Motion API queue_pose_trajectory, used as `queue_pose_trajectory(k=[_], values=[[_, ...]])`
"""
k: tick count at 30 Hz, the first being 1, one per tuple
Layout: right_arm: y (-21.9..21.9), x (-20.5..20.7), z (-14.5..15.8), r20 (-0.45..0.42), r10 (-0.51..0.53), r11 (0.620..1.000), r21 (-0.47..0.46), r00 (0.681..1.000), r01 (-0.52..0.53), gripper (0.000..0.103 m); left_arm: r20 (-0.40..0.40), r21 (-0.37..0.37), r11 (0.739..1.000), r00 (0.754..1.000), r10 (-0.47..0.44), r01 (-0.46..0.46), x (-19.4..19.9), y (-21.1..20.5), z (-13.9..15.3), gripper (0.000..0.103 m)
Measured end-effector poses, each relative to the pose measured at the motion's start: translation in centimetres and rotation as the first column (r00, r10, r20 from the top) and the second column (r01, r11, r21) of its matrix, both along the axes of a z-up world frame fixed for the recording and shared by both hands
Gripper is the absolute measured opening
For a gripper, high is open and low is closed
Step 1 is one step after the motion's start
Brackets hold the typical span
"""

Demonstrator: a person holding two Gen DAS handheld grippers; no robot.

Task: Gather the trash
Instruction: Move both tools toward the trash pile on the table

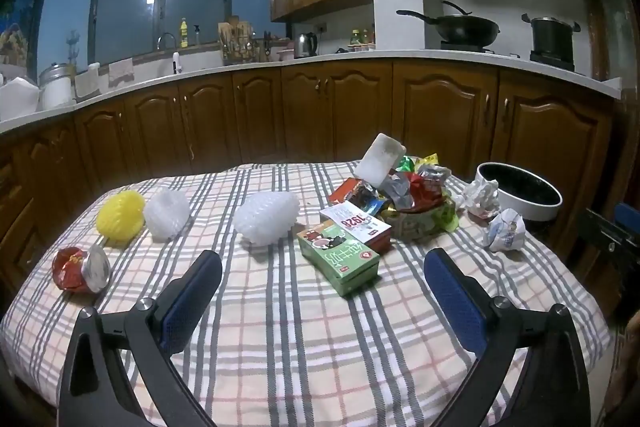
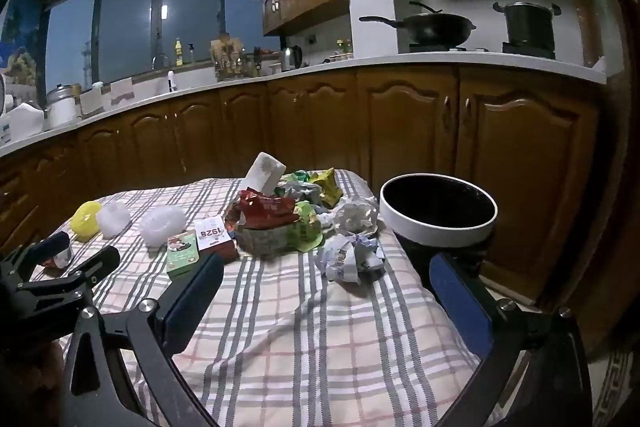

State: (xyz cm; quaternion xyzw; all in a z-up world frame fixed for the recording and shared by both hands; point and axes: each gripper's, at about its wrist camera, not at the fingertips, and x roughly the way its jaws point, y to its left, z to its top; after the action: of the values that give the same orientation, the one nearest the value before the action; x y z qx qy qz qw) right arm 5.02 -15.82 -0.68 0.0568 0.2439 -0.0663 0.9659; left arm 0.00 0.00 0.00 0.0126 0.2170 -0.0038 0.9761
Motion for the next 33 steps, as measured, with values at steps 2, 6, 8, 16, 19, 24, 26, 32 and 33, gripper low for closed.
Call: queue_pose_trajectory(k=[2,6,8,16,19,24,26,32,33], values=[[0.0,0.0,0.0,-0.002,0.005,1.000,0.004,1.000,-0.005,0.103,0.001,0.002,1.000,1.000,0.003,-0.003,0.0,0.0,0.0,0.101],[0.0,0.0,-0.1,-0.003,0.007,1.000,0.015,1.000,-0.007,0.103,-0.002,0.000,1.000,1.000,0.002,-0.002,-0.1,0.0,-0.1,0.101],[-0.1,0.1,-0.1,-0.005,0.016,1.000,0.024,1.000,-0.015,0.103,-0.005,-0.001,1.000,1.000,0.002,-0.002,0.2,0.1,-0.1,0.101],[0.0,0.1,-0.3,-0.006,0.029,0.999,0.025,1.000,-0.028,0.103,-0.012,-0.003,1.000,1.000,-0.003,0.003,0.3,0.1,-0.5,0.101],[-0.1,0.2,-0.3,-0.009,0.028,0.999,0.029,1.000,-0.027,0.103,-0.005,0.008,1.000,1.000,-0.002,0.003,0.3,0.0,-0.5,0.101],[-0.4,0.5,-0.5,-0.019,0.027,0.999,0.042,0.999,-0.026,0.103,-0.012,0.010,1.000,1.000,-0.003,0.003,0.5,0.2,-0.7,0.101],[-0.6,0.7,-0.7,-0.026,0.026,0.999,0.047,0.999,-0.025,0.103,-0.012,0.014,1.000,1.000,-0.001,0.001,0.6,0.1,-0.8,0.101],[-1.1,1.2,-1.2,-0.051,0.031,0.998,0.062,0.998,-0.028,0.102,-0.035,0.059,0.998,0.999,-0.001,0.003,1.5,-0.1,-1.3,0.101],[-1.2,1.4,-1.3,-0.057,0.032,0.997,0.067,0.998,-0.028,0.102,-0.047,0.073,0.997,0.999,0.000,0.003,1.8,0.0,-1.5,0.101]])
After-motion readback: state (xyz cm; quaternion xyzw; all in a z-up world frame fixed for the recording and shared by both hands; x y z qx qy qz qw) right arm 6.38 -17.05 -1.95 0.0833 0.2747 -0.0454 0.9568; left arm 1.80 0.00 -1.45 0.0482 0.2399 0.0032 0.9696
